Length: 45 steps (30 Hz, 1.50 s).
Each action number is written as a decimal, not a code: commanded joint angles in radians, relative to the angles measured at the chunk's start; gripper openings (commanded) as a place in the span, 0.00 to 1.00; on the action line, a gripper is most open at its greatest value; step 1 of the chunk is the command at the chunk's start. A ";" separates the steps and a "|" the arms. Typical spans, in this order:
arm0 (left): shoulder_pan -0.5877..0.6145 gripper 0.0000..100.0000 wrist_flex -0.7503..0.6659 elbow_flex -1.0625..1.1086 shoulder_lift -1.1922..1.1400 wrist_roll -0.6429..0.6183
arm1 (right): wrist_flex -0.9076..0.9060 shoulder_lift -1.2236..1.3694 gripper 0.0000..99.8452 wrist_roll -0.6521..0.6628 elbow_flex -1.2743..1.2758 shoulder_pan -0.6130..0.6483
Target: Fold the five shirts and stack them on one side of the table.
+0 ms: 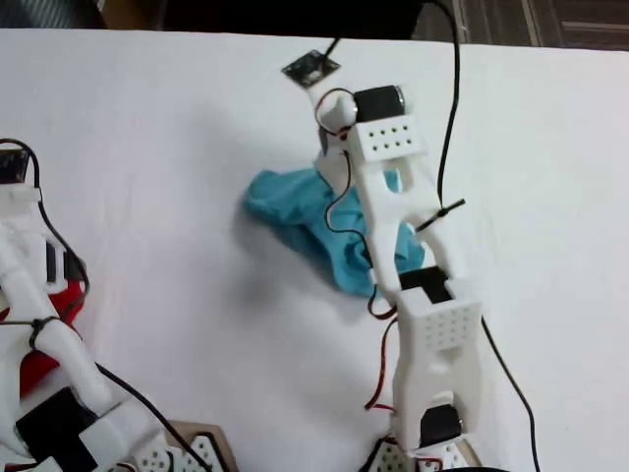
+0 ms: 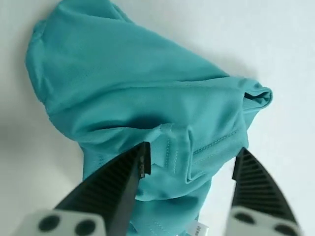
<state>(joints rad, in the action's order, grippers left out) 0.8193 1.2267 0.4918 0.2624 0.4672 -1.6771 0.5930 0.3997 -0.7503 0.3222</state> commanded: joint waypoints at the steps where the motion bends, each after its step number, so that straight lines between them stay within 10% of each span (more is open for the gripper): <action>1: 0.000 0.26 -0.012 -0.010 0.046 0.008 | 0.012 -0.005 0.27 -0.103 -0.011 0.001; 25: 0.002 0.26 -0.009 -0.005 0.046 0.008 | 0.008 0.131 0.25 -0.172 -0.103 0.044; 45: 0.002 0.26 -0.008 -0.005 0.046 0.008 | 0.024 0.124 0.02 -0.081 -0.103 -0.028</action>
<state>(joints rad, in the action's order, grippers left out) 0.8193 1.2267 0.4918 0.2624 0.4672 -1.6709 0.7342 0.3107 -0.8101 0.3360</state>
